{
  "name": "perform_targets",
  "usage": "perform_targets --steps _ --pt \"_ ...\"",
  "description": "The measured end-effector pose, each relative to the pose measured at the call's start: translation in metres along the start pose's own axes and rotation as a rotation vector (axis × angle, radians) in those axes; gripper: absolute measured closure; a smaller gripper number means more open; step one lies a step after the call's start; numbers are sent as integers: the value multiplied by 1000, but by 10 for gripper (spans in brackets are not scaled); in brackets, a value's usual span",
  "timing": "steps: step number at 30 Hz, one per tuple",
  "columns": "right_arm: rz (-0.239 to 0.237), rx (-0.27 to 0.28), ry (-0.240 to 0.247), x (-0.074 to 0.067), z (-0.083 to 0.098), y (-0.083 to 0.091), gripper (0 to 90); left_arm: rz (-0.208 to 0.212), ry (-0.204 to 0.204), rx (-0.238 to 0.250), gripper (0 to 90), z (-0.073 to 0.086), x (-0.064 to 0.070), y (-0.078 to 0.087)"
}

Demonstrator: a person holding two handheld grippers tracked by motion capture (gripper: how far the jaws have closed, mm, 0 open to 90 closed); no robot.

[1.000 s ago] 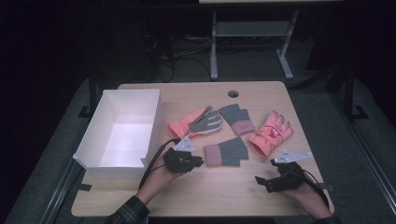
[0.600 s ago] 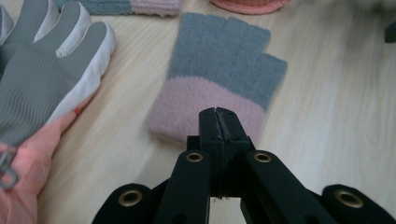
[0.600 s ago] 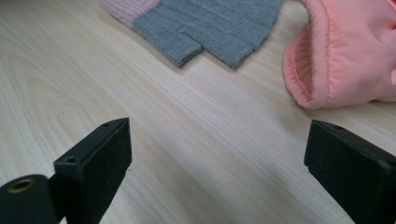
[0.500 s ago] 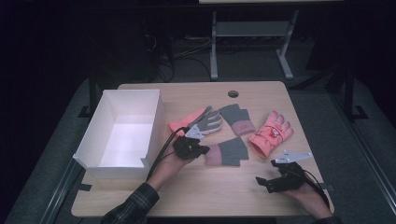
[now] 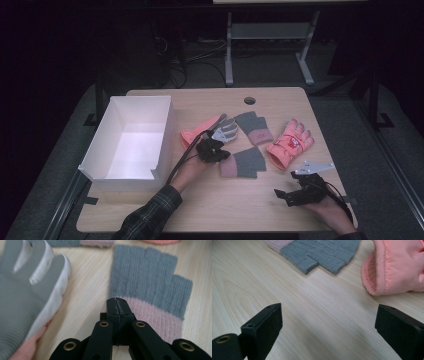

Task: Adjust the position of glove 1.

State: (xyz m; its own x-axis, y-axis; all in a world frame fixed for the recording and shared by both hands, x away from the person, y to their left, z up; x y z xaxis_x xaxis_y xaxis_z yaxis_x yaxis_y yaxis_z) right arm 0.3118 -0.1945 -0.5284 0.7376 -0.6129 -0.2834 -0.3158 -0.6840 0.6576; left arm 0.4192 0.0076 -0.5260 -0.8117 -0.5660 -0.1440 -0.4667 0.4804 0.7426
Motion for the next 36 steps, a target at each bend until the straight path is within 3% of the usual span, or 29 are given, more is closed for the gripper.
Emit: perform_targets --steps 14,16,20,29,36 --pt "4 3 5 1 0 2 72 48 -28 -43 897 15 16 17" --pt "4 4 1 0 0 2 72 72 -33 -46 897 20 25 23" --pt "6 0 5 0 0 1 72 79 -44 -57 897 26 30 30" --pt "6 3 5 0 0 2 72 138 -24 -57 896 40 56 48" --pt "10 0 2 0 0 3 72 193 -79 -50 897 38 82 52"
Point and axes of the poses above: each handheld gripper's, and its own axes: y roughly backward along the jaws, z roughly out of its underside, x roughly to its right, the point moved 10 cm from there along -y, roughly forward along the jaws, and after that the axes turned 13 degrees about -z, right-handed, at the moved point
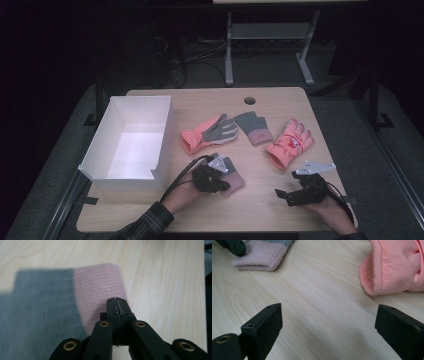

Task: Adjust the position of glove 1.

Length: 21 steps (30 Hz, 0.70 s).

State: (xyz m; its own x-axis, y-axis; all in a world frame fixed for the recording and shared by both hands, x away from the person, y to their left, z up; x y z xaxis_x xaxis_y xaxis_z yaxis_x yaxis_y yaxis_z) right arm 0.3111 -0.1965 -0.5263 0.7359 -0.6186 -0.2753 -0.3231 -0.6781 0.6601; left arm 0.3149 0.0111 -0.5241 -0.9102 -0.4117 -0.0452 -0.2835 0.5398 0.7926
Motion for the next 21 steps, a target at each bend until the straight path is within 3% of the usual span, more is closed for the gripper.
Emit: perform_targets --steps 5,7,8,11,12,17,21 --pt "0 3 -2 0 0 0 72 -23 5 22 897 -3 -6 4" --pt "0 4 -3 -1 0 1 72 -58 20 36 897 -4 -15 7" --pt "-1 2 -1 -1 0 0 72 -97 35 36 896 -3 -29 10" --pt "-1 2 1 -1 0 0 72 -122 41 38 897 -1 -40 12" --pt "0 3 3 -1 0 0 72 -141 64 41 897 1 -48 14" --pt "1 5 4 -1 -1 1 72 -162 87 26 897 7 -58 11" --pt "-1 3 5 -1 -1 1 72 -164 62 -25 897 14 -56 -1"
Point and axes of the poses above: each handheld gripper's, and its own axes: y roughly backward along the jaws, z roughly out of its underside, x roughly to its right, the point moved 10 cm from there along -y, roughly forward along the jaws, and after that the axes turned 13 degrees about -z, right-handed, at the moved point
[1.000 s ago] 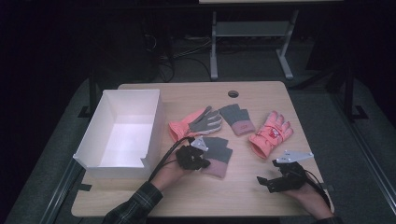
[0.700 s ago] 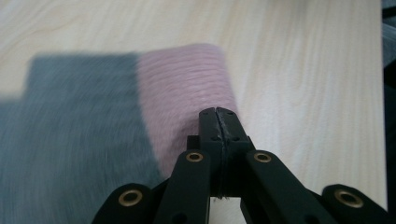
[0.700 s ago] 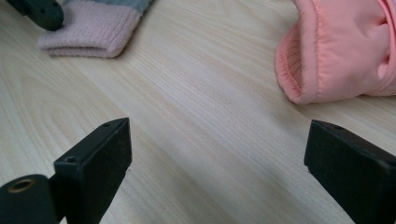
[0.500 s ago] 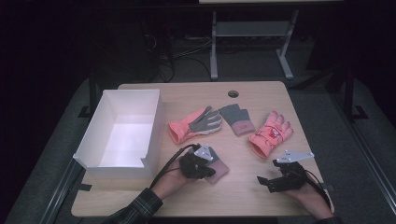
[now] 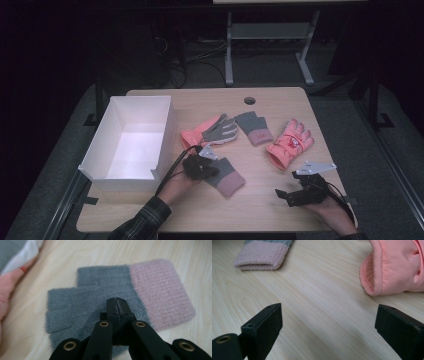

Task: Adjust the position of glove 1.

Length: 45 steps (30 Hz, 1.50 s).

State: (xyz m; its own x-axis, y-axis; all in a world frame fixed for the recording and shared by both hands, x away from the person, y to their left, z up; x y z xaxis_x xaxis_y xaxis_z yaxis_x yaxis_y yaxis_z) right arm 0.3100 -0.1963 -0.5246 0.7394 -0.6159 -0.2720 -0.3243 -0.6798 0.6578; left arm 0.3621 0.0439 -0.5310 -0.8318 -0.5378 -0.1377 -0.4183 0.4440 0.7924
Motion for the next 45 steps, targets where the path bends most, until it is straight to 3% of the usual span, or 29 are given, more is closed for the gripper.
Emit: perform_targets --steps 3,6,7,12,13,16,18,25,29,34,35,36,37,38,42,45 --pt "0 1 0 0 0 0 72 8 21 7 897 -3 4 -2" --pt "0 -1 2 0 0 1 72 10 11 -3 897 -5 9 -3" --pt "0 0 1 0 0 1 72 23 31 0 897 -8 15 -5" --pt "0 7 -3 -1 -1 2 72 49 48 8 897 -15 24 -9" --pt "0 5 -1 -1 -1 1 72 73 61 14 897 -18 31 -10" --pt "-2 6 0 -1 0 1 72 95 59 17 897 -21 38 -11" --pt "-3 1 -2 -1 0 2 72 114 79 35 897 -27 50 -13" --pt "-6 -1 0 -2 0 1 72 140 54 53 897 -35 68 -17" --pt "-3 0 1 -1 -1 2 71 139 55 62 895 -35 66 -16" --pt "0 4 -1 -2 -3 4 71 120 53 82 783 -34 58 -8" --pt "0 5 -1 -3 -4 5 70 118 57 88 687 -34 57 -6" --pt "0 5 -1 -3 -4 5 70 113 51 91 687 -32 54 -4" --pt "-7 6 -3 -4 -4 5 71 108 61 95 598 -31 52 -2" --pt "-7 6 -3 -4 -4 5 71 94 54 94 598 -28 48 1" --pt "-11 5 -8 -3 -3 6 75 91 48 106 443 -20 36 11" --pt "-13 6 -33 -5 -4 7 99 61 40 135 310 -13 28 22"
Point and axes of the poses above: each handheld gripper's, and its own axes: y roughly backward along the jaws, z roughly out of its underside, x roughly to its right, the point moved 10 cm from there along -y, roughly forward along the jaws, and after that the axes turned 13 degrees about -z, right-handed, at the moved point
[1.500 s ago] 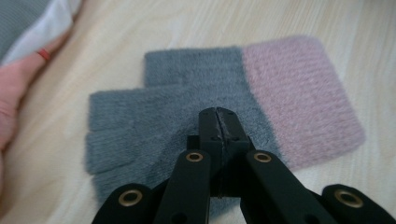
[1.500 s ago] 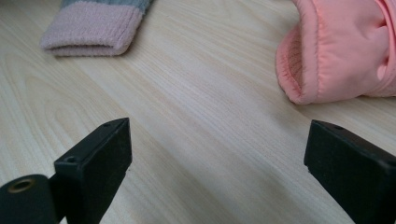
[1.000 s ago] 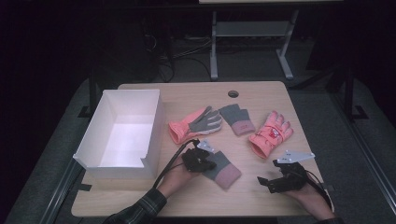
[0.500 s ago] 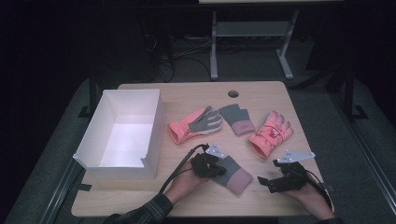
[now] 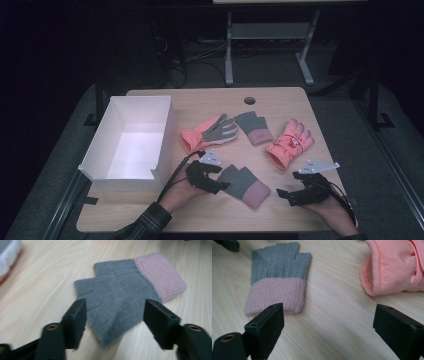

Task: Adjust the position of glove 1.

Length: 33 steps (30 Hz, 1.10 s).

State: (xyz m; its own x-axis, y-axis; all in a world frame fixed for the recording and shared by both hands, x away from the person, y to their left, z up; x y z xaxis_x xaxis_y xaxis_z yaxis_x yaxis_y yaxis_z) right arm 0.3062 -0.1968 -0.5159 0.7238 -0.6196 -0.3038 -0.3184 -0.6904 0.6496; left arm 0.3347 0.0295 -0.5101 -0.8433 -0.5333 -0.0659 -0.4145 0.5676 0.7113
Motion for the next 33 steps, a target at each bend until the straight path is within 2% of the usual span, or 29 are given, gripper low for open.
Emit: perform_targets --steps 2,8,11,16,19,20,22,24,26,33 --pt "-1 -6 -2 0 0 1 120 -2 -6 -5 241 3 -2 2" --pt "16 0 -7 0 -4 2 140 -33 24 1 137 17 -7 12" --pt "20 -6 -4 -1 -5 1 140 -34 44 -3 137 26 -4 14" --pt "25 13 -9 -1 -13 0 150 -31 32 -10 136 37 0 20" --pt "23 20 -16 0 -17 -1 153 -30 38 -3 136 38 2 21" --pt "30 27 -15 2 -24 -2 162 -30 23 -10 136 39 2 22" --pt "32 34 -9 3 -28 -2 174 -31 19 -9 136 39 2 23" --pt "29 46 -11 4 -36 -3 176 -27 33 6 136 37 2 21" --pt "33 55 -11 6 -46 -5 190 -29 21 -6 136 37 2 20" --pt "48 61 -11 15 -66 -11 203 -34 24 -5 137 35 -1 19"
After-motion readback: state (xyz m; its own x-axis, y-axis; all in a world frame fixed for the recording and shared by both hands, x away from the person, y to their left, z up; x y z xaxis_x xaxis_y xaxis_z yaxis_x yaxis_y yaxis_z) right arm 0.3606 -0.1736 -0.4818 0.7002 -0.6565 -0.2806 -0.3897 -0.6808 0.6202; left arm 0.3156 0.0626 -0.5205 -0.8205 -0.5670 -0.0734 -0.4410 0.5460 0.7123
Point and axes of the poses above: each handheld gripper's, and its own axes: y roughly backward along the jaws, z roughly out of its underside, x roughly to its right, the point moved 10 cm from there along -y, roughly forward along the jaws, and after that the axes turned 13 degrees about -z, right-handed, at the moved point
